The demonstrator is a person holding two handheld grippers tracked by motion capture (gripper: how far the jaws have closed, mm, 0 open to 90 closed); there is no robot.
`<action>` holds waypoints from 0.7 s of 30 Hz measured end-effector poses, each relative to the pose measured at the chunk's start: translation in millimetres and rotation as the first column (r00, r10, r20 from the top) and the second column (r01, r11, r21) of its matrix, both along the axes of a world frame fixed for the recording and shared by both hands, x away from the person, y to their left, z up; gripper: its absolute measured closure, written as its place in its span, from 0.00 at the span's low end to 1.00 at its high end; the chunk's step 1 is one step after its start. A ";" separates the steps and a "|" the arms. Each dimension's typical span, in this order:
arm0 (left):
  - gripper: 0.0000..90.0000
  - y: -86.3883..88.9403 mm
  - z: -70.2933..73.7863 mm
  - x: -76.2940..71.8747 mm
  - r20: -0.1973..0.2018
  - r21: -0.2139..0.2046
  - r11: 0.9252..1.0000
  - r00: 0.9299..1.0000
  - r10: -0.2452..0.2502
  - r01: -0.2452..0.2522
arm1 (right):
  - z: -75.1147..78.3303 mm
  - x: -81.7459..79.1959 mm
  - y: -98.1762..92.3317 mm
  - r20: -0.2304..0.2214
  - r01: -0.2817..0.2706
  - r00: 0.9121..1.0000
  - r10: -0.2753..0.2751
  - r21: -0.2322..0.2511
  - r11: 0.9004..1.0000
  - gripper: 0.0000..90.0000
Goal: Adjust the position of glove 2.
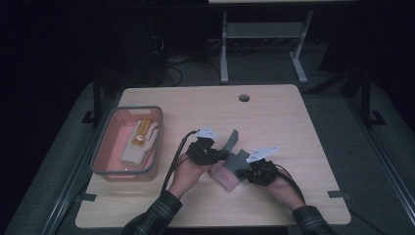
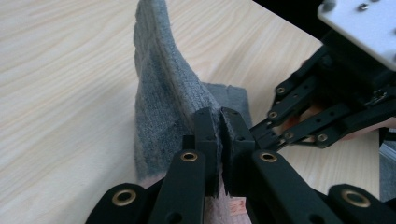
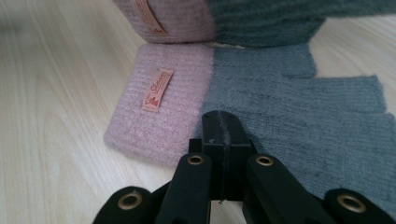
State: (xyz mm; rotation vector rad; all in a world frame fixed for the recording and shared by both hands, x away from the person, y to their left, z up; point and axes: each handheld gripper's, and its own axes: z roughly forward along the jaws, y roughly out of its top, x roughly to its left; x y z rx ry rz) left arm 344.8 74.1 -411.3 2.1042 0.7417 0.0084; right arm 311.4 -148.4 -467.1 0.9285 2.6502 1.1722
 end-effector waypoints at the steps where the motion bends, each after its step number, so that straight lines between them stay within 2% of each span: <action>1: 0.96 -1.6 -0.5 -0.6 0.005 0.005 1.000 1.000 -0.002 0.002 | -0.5 0.3 1.3 0.005 -0.001 1.000 0.001 -0.001 1.000 1.00; 6: 0.96 -2.9 -0.8 -2.1 0.005 0.004 1.000 1.000 -0.009 0.009 | 4.1 -3.5 -7.7 0.002 0.005 1.000 -0.005 0.001 1.000 1.00; 9: 0.96 -4.0 -0.1 -3.0 0.006 0.006 1.000 1.000 -0.013 0.013 | 3.5 -4.6 -11.6 -0.001 0.006 1.000 -0.006 -0.014 1.000 1.00; 12: 0.96 -6.1 -0.8 -4.3 0.003 0.008 1.000 1.000 -0.020 0.020 | 1.4 -4.2 -8.4 0.000 0.006 1.000 -0.006 -0.026 1.000 1.00; 18: 0.96 -10.5 -3.3 -7.1 0.007 0.031 0.999 0.999 -0.041 0.041 | -0.7 -1.2 0.6 0.007 0.007 1.000 -0.007 -0.010 1.000 1.00; 21: 0.96 -13.4 -8.2 -8.3 -0.005 0.033 0.998 0.999 -0.049 0.049 | -1.1 -1.4 2.2 0.015 0.011 1.000 -0.011 -0.009 1.000 1.00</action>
